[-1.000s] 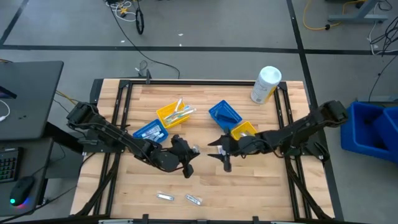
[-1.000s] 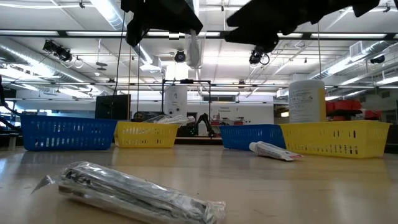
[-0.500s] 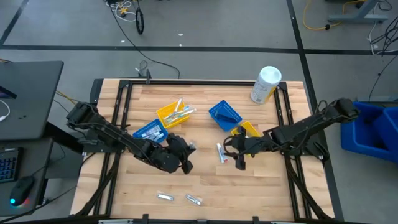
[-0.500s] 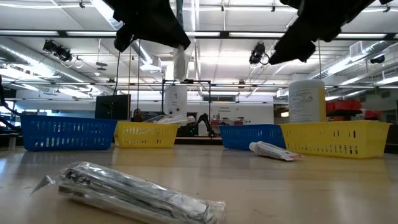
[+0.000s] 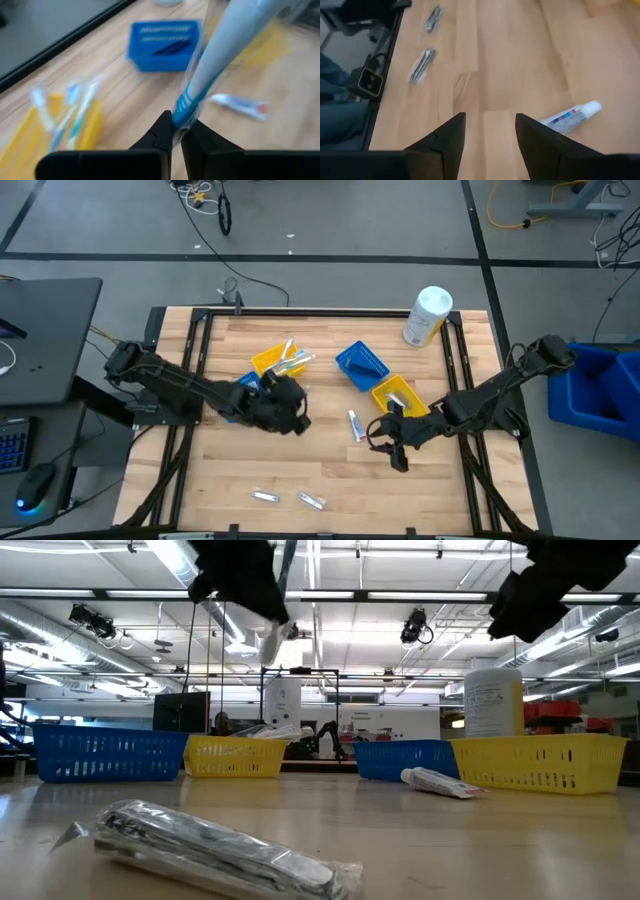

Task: Pick & Place Travel size toiletries
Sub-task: Put the blue toothbrush into the left yellow bin, then put the nail cutter into the right yellow bin

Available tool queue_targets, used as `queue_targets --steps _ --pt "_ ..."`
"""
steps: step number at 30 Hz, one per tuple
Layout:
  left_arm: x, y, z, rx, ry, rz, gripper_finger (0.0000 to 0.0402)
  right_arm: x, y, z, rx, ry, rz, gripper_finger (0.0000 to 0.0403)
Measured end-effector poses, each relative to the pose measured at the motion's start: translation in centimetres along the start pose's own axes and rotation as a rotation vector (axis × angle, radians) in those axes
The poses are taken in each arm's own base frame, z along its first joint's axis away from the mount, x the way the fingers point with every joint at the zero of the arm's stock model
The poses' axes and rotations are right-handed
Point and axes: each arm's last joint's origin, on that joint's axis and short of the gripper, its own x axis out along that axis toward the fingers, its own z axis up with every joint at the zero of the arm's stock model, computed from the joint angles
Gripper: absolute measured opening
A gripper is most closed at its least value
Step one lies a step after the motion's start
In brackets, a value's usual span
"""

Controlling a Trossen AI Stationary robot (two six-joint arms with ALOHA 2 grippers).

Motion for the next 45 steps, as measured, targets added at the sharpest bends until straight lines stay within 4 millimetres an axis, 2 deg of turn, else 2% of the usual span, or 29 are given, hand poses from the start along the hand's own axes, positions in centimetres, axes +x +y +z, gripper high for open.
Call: queue_targets --steps 8,13,18,23,32,38,45 --pt "3.5 5.7 1.4 -0.033 0.245 0.176 0.0023 0.3 0.2 -1.5 -0.027 0.022 0.015 0.0180" --pt "5.3 9.5 2.5 -0.064 0.306 0.302 0.0027 0.9 -0.4 -2.7 -0.031 0.038 0.004 0.0179" --pt "7.2 12.0 2.4 -0.090 0.351 0.301 0.0025 1.3 -0.8 -3.7 -0.029 0.043 0.002 0.0180" --pt "8.9 13.3 0.8 -0.100 0.417 0.250 0.0029 1.5 -1.0 -4.0 -0.026 0.031 0.008 0.0177" --pt "9.9 14.7 -1.9 -0.119 0.489 0.241 0.0039 1.5 -1.0 -4.1 -0.005 0.032 0.008 0.0181" --pt "10.1 14.7 -2.0 -0.091 0.479 0.231 0.0072 1.5 -1.0 -4.1 -0.020 0.032 0.008 0.0192" --pt "10.1 14.6 -1.9 -0.070 0.455 0.238 0.0134 1.5 -1.0 -4.1 -0.038 0.032 0.009 0.0221"
